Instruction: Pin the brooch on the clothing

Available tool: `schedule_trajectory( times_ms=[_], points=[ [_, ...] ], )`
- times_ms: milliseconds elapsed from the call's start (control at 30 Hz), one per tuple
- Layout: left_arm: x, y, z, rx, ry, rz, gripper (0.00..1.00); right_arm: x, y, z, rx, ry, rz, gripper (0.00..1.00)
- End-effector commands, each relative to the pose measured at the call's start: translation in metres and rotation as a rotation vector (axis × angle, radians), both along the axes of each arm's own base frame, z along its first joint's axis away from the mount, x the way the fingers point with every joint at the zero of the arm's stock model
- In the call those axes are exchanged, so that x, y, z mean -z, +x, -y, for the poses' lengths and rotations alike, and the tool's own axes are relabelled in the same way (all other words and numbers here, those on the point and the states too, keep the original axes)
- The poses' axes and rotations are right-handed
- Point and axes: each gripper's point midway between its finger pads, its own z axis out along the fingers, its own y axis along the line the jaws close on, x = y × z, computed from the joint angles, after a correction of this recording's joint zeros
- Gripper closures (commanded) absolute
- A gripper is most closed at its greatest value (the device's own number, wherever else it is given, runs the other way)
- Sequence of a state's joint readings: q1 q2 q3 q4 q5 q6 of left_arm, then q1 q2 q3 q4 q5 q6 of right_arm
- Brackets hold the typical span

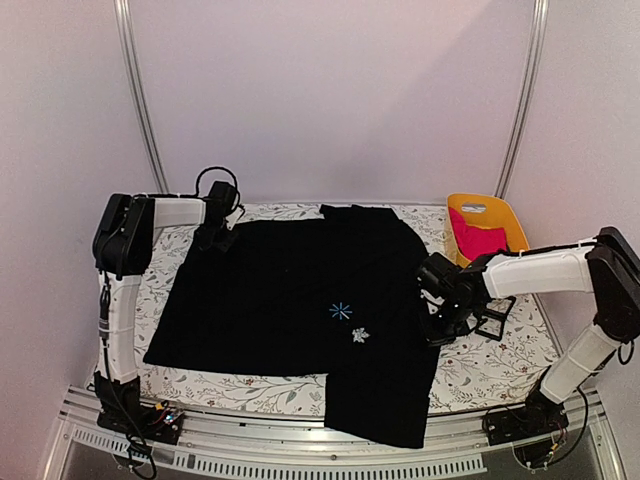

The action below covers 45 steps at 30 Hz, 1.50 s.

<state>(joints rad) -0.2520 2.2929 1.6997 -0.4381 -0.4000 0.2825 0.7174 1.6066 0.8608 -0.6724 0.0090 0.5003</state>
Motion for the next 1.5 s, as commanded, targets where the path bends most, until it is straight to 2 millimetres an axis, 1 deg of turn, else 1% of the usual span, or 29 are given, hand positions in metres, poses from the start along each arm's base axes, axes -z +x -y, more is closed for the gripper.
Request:
schedule_trajectory(
  times_ms=[0,100,333,400,500,600,667,700,767,833,900,933,967,1033,1067,1100,1133,1167,1200,1233,1267,1300,1333,1367,1400,1433,1467],
  points=[
    [0.019,-0.002,-0.016,0.005,0.017,-0.038,0.46,0.016,-0.031,0.013,0.097,0.027,-0.081,1.0],
    [0.023,-0.001,-0.021,0.002,0.021,-0.041,0.46,0.017,-0.041,0.028,0.137,-0.007,-0.087,1.0],
    [0.036,0.004,-0.033,-0.005,0.037,-0.06,0.46,0.026,-0.064,0.045,0.165,-0.044,-0.14,1.0],
    [0.04,0.004,-0.035,-0.007,0.042,-0.067,0.46,0.023,-0.062,0.043,0.172,-0.026,-0.127,1.0],
    [0.04,0.005,-0.039,-0.01,0.041,-0.062,0.46,0.019,-0.059,0.041,0.17,-0.019,-0.122,1.0],
    [0.04,0.006,-0.046,-0.023,0.044,-0.067,0.46,0.018,-0.066,0.046,0.166,-0.039,-0.14,1.0],
    [0.039,0.007,-0.048,-0.018,0.047,-0.068,0.46,0.016,-0.068,0.049,0.172,-0.042,-0.138,1.0],
    [0.038,0.007,-0.047,-0.014,0.042,-0.067,0.46,0.015,-0.068,0.048,0.171,-0.029,-0.135,1.0],
    [0.033,0.008,-0.042,-0.007,0.014,-0.057,0.46,0.007,-0.06,0.027,0.14,0.068,-0.115,1.0],
    [0.017,0.013,-0.036,-0.01,-0.029,-0.02,0.46,-0.009,-0.045,0.002,0.099,0.177,-0.077,0.97],
    [-0.015,0.021,-0.028,-0.005,-0.076,0.055,0.45,-0.031,-0.024,-0.014,0.073,0.23,-0.003,0.92],
    [-0.034,0.025,-0.025,-0.002,-0.092,0.099,0.44,-0.045,-0.013,-0.02,0.061,0.243,0.041,0.86],
    [-0.055,0.027,-0.022,0.003,-0.107,0.143,0.43,-0.064,0.002,-0.027,0.035,0.256,0.106,0.75],
    [-0.096,0.029,-0.017,0.001,-0.135,0.23,0.42,-0.103,0.03,-0.037,0.001,0.276,0.232,0.33],
    [-0.117,0.027,-0.014,0.001,-0.154,0.278,0.41,-0.122,0.045,-0.041,-0.01,0.286,0.291,0.07],
    [-0.136,0.023,-0.013,0.001,-0.171,0.32,0.35,-0.138,0.057,-0.043,-0.031,0.29,0.346,0.02],
    [-0.158,0.018,-0.01,0.004,-0.194,0.376,0.29,-0.155,0.072,-0.043,-0.035,0.303,0.393,0.01],
    [-0.169,0.009,-0.011,-0.009,-0.211,0.413,0.24,-0.168,0.091,-0.035,-0.009,0.291,0.453,0.01],
    [-0.189,0.002,-0.011,-0.019,-0.241,0.468,0.18,-0.183,0.109,-0.027,0.005,0.277,0.525,0.01],
    [-0.216,-0.008,-0.011,-0.023,-0.285,0.531,0.07,-0.195,0.125,-0.017,0.034,0.271,0.581,0.01],
    [-0.227,-0.018,-0.011,-0.031,-0.317,0.562,0.05,-0.208,0.14,-0.005,0.062,0.27,0.639,0.01],
    [-0.239,-0.028,-0.012,-0.038,-0.353,0.596,0.05,-0.221,0.153,0.01,0.094,0.277,0.695,0.01],
    [-0.246,-0.04,-0.014,-0.05,-0.378,0.62,0.02,-0.232,0.165,0.028,0.137,0.289,0.741,0.01],
    [-0.252,-0.051,-0.017,-0.065,-0.401,0.655,0.01,-0.242,0.174,0.046,0.175,0.296,0.786,0.01],
    [-0.258,-0.063,-0.022,-0.082,-0.414,0.691,0.0,-0.253,0.179,0.066,0.209,0.291,0.839,0.01],
    [-0.257,-0.075,-0.026,-0.096,-0.423,0.714,0.0,-0.262,0.183,0.085,0.244,0.281,0.882,0.01],
    [-0.262,-0.088,-0.032,-0.104,-0.439,0.756,0.0,-0.265,0.185,0.103,0.275,0.27,0.908,0.01]
  ],
)
